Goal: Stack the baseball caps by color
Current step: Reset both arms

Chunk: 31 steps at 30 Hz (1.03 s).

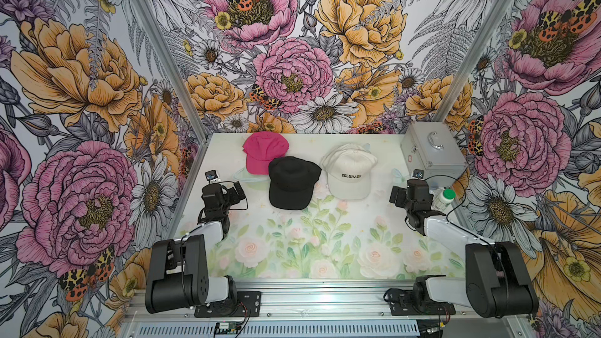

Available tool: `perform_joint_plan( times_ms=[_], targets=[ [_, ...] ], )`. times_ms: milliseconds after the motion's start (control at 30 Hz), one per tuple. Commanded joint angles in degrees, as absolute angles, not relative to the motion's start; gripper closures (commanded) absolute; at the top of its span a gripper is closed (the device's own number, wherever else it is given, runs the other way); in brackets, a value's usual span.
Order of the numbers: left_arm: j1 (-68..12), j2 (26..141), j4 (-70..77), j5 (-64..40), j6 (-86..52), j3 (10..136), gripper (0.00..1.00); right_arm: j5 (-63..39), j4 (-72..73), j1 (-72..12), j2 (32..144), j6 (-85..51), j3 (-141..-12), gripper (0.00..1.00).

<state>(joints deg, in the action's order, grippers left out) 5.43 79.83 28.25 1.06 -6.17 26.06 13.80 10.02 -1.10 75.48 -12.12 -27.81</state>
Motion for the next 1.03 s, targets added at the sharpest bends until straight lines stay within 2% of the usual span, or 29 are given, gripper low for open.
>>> perform_joint_plan(
  times_ms=[0,200,267,533,700,1000],
  targets=[
    [2.29,82.47,39.75,-1.75,0.67,25.46,0.01,5.46,23.77,0.03,75.49,-6.87,-26.34,0.01],
    [1.3,87.89,51.45,-1.79,1.83,21.92,0.01,-0.02,31.77,1.08,78.04,-3.64,-25.68,0.01],
    [1.41,86.95,47.75,0.37,1.1,22.92,0.01,-1.3,34.53,1.49,79.51,-3.46,-25.73,0.01],
    [1.76,86.97,47.88,-0.02,0.7,22.85,0.01,-3.83,49.69,2.83,87.67,-3.15,-21.84,0.01],
    [-0.48,86.92,47.99,5.33,1.82,22.76,0.01,-2.83,47.65,3.21,87.84,-4.17,-23.09,0.01],
    [-0.72,87.01,48.16,7.59,1.13,22.68,0.01,-2.95,47.35,3.21,87.58,-4.19,-23.08,0.01]
  ],
)
